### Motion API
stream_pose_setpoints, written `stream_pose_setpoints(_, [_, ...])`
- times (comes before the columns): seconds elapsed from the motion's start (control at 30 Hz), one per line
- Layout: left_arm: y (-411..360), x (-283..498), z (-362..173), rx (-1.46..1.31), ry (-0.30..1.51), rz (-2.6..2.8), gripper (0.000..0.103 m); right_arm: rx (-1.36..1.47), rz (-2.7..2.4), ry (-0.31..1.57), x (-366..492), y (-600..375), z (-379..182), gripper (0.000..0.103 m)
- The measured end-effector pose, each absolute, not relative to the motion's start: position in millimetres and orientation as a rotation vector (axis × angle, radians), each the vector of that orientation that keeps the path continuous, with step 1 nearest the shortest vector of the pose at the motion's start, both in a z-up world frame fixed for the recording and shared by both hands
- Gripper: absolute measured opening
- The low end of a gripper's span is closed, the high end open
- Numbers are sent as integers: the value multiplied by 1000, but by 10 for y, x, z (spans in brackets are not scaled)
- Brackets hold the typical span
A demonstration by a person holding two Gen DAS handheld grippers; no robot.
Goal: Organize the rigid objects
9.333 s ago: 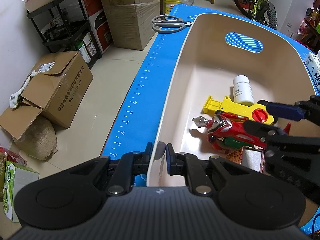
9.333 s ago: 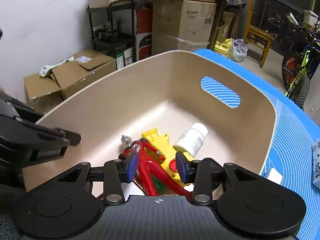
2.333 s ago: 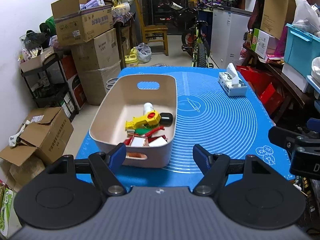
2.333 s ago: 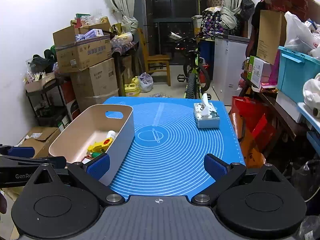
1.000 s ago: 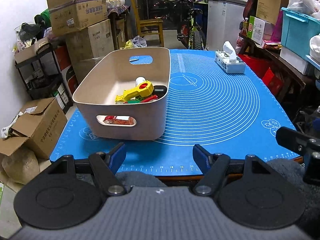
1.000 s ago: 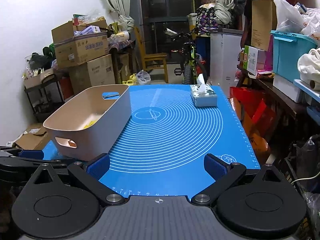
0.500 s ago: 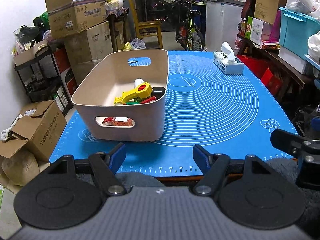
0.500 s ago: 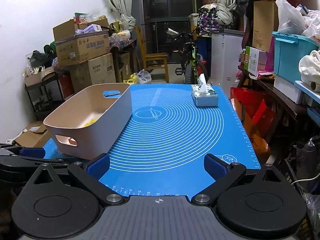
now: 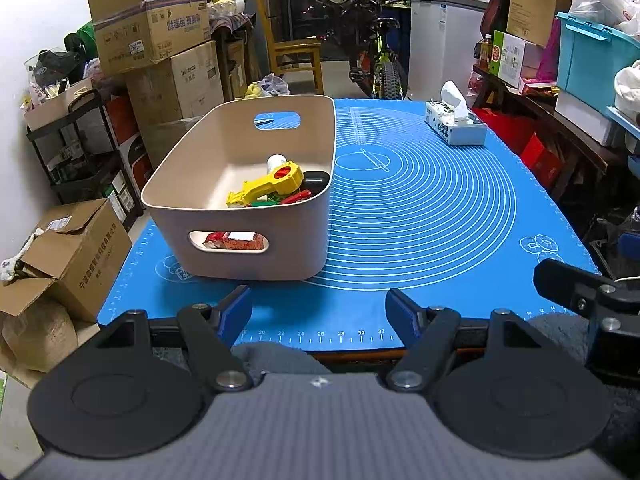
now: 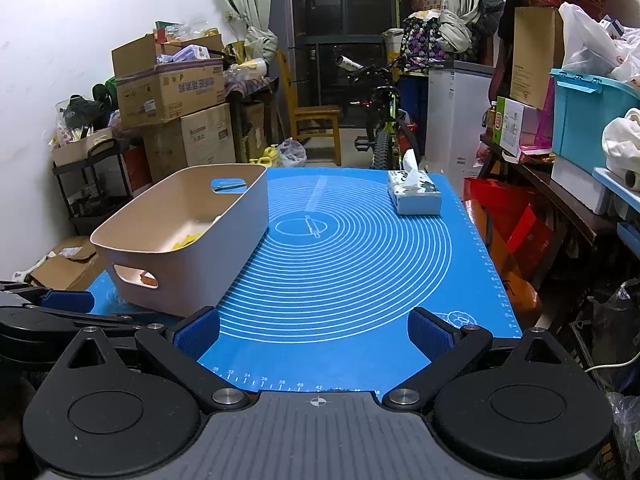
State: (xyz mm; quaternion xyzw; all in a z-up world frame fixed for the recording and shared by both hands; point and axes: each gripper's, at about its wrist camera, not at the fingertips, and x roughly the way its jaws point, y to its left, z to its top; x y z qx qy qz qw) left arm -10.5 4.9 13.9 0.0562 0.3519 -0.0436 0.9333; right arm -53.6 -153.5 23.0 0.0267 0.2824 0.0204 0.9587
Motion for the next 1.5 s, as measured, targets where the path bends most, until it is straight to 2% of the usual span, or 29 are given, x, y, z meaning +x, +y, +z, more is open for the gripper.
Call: stream_pose_setpoints(1.5, [72,-83,128,101,729,-92,74,57,41,582,-519,-1537,223,100])
